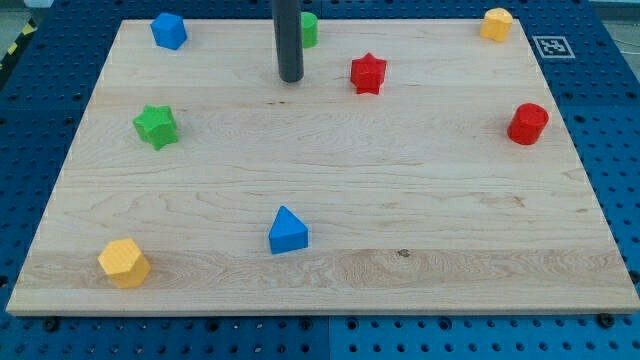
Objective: Move the red star slightly down
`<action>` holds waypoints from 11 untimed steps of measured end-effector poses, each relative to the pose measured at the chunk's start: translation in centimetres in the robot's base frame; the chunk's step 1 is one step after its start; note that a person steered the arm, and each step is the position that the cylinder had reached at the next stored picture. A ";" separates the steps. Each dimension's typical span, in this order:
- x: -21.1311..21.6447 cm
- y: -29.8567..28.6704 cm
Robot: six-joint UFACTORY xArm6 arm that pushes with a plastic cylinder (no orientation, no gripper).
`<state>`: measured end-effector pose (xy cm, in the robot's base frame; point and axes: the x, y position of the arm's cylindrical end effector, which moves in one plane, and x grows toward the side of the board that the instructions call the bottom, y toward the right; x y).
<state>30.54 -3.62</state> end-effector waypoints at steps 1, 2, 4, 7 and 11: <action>-0.9 2.1; -0.9 4.0; -0.9 4.6; -0.8 9.1; 2.2 13.7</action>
